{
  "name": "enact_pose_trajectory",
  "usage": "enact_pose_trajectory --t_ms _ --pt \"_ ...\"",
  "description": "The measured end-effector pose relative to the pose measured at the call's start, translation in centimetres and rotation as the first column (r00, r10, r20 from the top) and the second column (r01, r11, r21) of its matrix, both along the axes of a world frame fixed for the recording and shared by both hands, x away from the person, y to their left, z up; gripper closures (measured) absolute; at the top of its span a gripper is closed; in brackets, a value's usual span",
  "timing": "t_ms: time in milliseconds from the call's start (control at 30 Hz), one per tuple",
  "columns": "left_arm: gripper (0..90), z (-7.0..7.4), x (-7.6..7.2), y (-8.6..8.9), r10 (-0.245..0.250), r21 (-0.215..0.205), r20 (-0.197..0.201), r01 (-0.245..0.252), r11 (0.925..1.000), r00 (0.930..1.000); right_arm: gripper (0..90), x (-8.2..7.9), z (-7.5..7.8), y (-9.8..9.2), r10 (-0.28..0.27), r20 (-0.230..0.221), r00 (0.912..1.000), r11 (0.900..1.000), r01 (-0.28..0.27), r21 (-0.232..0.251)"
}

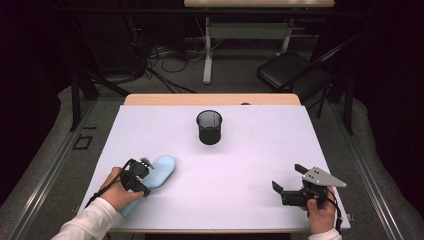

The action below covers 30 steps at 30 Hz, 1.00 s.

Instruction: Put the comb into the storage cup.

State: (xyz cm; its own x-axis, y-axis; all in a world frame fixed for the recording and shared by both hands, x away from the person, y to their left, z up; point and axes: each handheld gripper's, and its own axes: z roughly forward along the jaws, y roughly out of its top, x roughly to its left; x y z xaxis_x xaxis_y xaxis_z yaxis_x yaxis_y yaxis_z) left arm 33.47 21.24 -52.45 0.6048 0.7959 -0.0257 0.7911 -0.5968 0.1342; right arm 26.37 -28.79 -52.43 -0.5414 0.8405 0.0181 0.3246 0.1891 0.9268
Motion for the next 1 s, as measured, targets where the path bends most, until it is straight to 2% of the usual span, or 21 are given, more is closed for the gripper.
enact_pose_trajectory --t_ms 300,800,1000 --pt "69.7 0.00 -0.15 0.23 0.002 -0.017 0.012 -0.002 0.9999 0.9999 0.0 0.01 -0.03 0.01 -0.002 -0.003 1.0000 1.000 0.002 0.001" --pt "69.9 0.00 -0.04 0.72 0.012 -0.067 0.013 -0.011 0.9977 0.9998 0.0 0.01 -0.03 0.03 -0.002 -0.006 1.0000 1.000 0.002 0.001" --pt "70.0 0.49 -0.14 0.85 0.022 -0.096 0.028 -0.020 0.9952 0.9994 0.0 0.05 -0.07 0.05 -0.001 -0.006 1.0000 1.000 0.001 0.001"
